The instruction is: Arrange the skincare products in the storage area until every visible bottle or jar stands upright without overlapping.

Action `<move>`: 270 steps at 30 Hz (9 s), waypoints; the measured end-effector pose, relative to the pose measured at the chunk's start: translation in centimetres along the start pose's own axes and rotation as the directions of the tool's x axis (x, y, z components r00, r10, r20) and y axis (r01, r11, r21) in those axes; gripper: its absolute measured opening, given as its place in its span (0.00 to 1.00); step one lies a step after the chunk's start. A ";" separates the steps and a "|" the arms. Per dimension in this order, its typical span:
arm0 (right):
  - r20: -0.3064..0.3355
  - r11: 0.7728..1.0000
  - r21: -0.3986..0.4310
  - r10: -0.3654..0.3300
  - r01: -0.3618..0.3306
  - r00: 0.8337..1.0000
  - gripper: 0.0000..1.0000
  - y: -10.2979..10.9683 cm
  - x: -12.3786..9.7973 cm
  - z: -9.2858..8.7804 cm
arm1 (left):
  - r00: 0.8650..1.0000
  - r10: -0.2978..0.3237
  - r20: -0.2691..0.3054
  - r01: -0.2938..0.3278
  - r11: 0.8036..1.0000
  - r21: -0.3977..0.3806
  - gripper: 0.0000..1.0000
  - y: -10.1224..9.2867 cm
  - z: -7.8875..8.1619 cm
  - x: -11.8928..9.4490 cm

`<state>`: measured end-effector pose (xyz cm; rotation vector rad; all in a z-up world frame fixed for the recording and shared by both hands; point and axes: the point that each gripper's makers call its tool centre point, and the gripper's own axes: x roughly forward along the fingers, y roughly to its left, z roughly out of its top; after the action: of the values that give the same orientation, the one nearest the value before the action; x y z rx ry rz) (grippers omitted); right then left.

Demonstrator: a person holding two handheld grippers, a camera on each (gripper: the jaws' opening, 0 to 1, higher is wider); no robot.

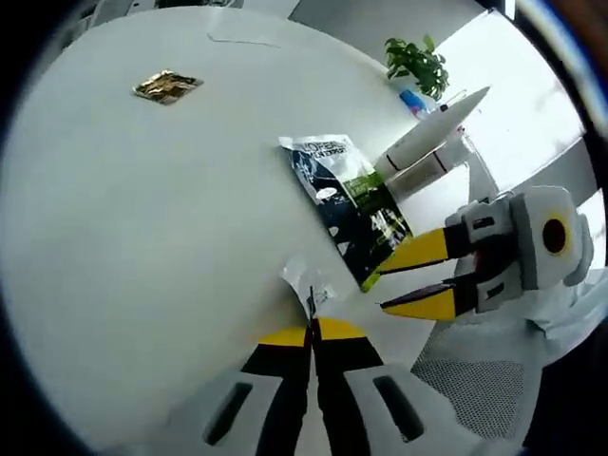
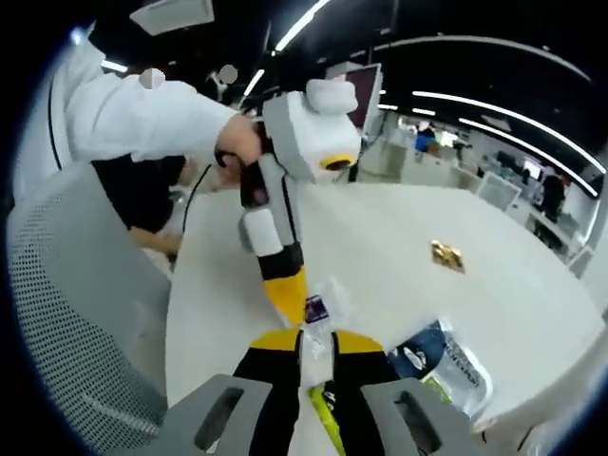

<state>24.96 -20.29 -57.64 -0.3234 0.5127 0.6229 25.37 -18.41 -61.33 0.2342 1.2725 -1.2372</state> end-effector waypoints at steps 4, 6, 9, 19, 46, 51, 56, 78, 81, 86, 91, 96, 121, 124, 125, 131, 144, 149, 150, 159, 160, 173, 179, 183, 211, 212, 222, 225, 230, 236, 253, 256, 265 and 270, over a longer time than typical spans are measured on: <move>-0.018 1.000 -0.026 -0.018 0.017 1.000 0.08 -0.6 1.0 -0.5 | 1.000 0.009 -0.009 -0.009 1.000 0.001 0.00 -0.1 0.0 0.1; -0.036 0.999 -0.037 -0.020 0.019 0.999 0.09 -0.6 1.5 -1.0 | 1.000 0.012 -0.012 -0.012 1.000 -0.002 0.00 0.0 0.0 0.1; -0.063 0.998 -0.056 -0.009 0.006 0.998 0.11 -0.3 1.9 -1.8 | 1.000 0.008 -0.007 -0.008 1.000 -0.019 0.00 -0.2 0.1 0.3; -0.062 0.996 -0.085 -0.029 0.023 0.998 0.10 -0.5 2.5 -1.9 | 1.000 -0.005 -0.013 0.004 1.000 -0.018 0.00 -0.4 0.1 0.6; -0.100 0.999 0.030 -0.008 0.011 0.995 0.03 -0.2 2.8 -3.0 | 0.998 0.036 0.042 -0.040 0.995 0.088 0.06 0.7 0.5 -0.1; -0.099 0.999 0.032 -0.009 0.012 0.995 0.02 0.0 2.7 -3.0 | 0.985 0.096 0.142 -0.113 0.987 0.116 0.07 1.9 2.2 -1.3; -0.099 0.999 0.039 -0.012 0.016 0.995 0.02 0.0 2.8 -3.0 | 0.973 0.078 0.219 -0.135 0.957 0.258 0.19 1.4 3.7 -1.6; -0.095 0.997 0.069 -0.012 0.018 0.995 0.03 0.2 2.7 -2.9 | 0.985 0.108 0.133 -0.166 0.784 0.598 0.28 1.3 1.8 0.6; -0.094 0.998 0.067 -0.013 0.019 0.995 0.03 0.2 2.7 -2.9 | 0.985 0.104 0.134 -0.165 0.782 0.601 0.27 1.5 2.0 0.5; -0.093 0.997 0.068 -0.014 0.020 0.996 0.03 0.2 2.8 -2.9 | 0.986 0.101 0.136 -0.163 0.781 0.603 0.26 1.7 2.0 0.5; -0.090 0.997 0.078 -0.015 0.023 0.996 0.11 0.2 2.7 -2.8 | 0.984 0.104 0.143 -0.169 0.785 0.596 0.29 1.6 1.9 0.4; -0.099 0.997 0.069 -0.028 0.035 0.995 0.16 -0.3 2.4 -2.9 | 0.980 0.088 0.178 -0.175 0.807 0.565 0.31 1.3 2.0 0.1; -0.009 0.982 0.033 -0.187 0.187 0.982 0.38 -4.0 -2.3 0.6 | 0.904 0.117 0.412 -0.284 0.884 0.372 0.58 -1.2 4.4 -4.0; 0.006 0.976 0.031 -0.215 0.215 0.977 0.42 -4.0 -3.4 1.1 | 0.899 0.114 0.423 -0.283 0.889 0.360 0.63 -1.8 4.4 -4.5; 0.008 0.975 0.029 -0.220 0.219 0.976 0.43 -3.9 -3.7 1.2 | 0.897 0.115 0.426 -0.285 0.888 0.360 0.64 -1.8 4.3 -4.6; 0.013 0.964 0.026 -0.264 0.263 0.965 0.53 -3.7 -5.4 1.6 | 0.886 0.105 0.453 -0.286 0.891 0.353 0.69 -3.2 4.4 -5.5; 0.009 0.921 0.057 -0.387 0.386 0.922 0.72 -4.2 -9.6 1.1 | 0.875 0.069 0.479 -0.269 0.892 0.363 0.80 -5.0 3.9 -6.3; -0.001 0.890 0.098 -0.447 0.445 0.894 0.84 -5.2 -11.6 0.5 | 0.869 0.066 0.490 -0.276 0.887 0.371 0.82 -5.5 3.6 -6.6; -0.003 0.885 0.104 -0.455 0.453 0.890 0.86 -5.3 -11.9 0.5 | 0.867 0.065 0.493 -0.278 0.885 0.372 0.83 -5.6 3.6 -6.7; -0.005 0.872 0.131 -0.474 0.471 0.880 0.99 -5.2 -13.1 0.4 | 0.856 0.068 0.512 -0.299 0.873 0.384 0.90 -6.4 3.4 -7.6; -0.008 0.871 0.131 -0.477 0.474 0.879 0.99 -5.2 -13.3 0.3 | 0.854 0.069 0.515 -0.302 0.872 0.385 0.91 -6.4 3.4 -7.7; -0.017 0.851 0.208 -0.490 0.482 0.872 1.00 -6.0 -16.0 -0.1 | 0.836 0.092 0.541 -0.327 0.875 0.357 0.98 -7.0 3.0 -9.4; -0.030 0.861 0.230 -0.460 0.454 0.888 1.00 -5.5 -16.7 -0.2 | 0.834 0.095 0.543 -0.325 0.881 0.345 0.99 -8.2 2.9 -9.6; -0.039 0.867 0.241 -0.440 0.435 0.897 1.00 -5.2 -17.5 0.0 | 0.829 0.102 0.550 -0.329 0.884 0.333 0.99 -8.6 3.2 -9.9; -0.018 0.905 0.211 -0.375 0.370 0.927 1.00 -5.4 -18.2 0.8 | 0.756 0.182 0.629 -0.388 0.898 0.207 0.99 -8.0 3.4 -12.5; -0.017 0.903 0.213 -0.378 0.373 0.925 1.00 -5.5 -18.1 0.8 | 0.755 0.182 0.630 -0.388 0.898 0.206 0.99 -7.8 3.5 -12.6; -0.011 0.883 0.234 -0.417 0.408 0.909 1.00 -6.1 -17.8 1.7 | 0.786 0.136 0.603 -0.355 0.898 0.260 0.99 -5.9 4.9 -12.0; 0.012 0.876 0.233 -0.438 0.423 0.899 1.00 -6.3 -17.9 2.4 | 0.793 0.123 0.597 -0.344 0.899 0.271 0.99 -5.2 5.4 -11.7; 0.012 0.873 0.241 -0.440 0.424 0.898 1.00 -6.0 -17.3 3.0 | 0.797 0.102 0.595 -0.329 0.900 0.286 0.99 -4.7 6.0 -11.3; 0.003 0.883 0.234 -0.419 0.407 0.908 1.00 -5.6 -16.0 3.7 | 0.800 0.100 0.591 -0.317 0.907 0.276 0.99 -3.5 6.3 -11.0; 0.032 0.950 0.179 -0.267 0.257 0.963 0.98 -4.8 -10.4 6.1 | 0.815 0.123 0.566 -0.275 0.942 0.192 0.99 -1.5 4.2 -9.9; 0.036 0.955 0.180 -0.244 0.234 0.969 0.96 -4.9 -9.4 6.4 | 0.818 0.128 0.561 -0.276 0.943 0.186 0.99 -0.8 4.1 -9.8; 0.033 0.963 0.173 -0.213 0.205 0.976 0.95 -5.7 -7.2 6.6 | 0.825 0.139 0.547 -0.274 0.946 0.173 0.98 0.8 4.7 -9.4; 0.028 0.965 0.176 -0.202 0.194 0.979 0.94 -6.3 -5.7 6.3 | 0.831 0.148 0.536 -0.277 0.946 0.169 0.96 1.3 4.9 -9.0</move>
<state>27.18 -25.05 -48.46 -0.1929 0.4796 0.3879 31.07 -16.41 -52.91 0.1932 0.6074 -1.1537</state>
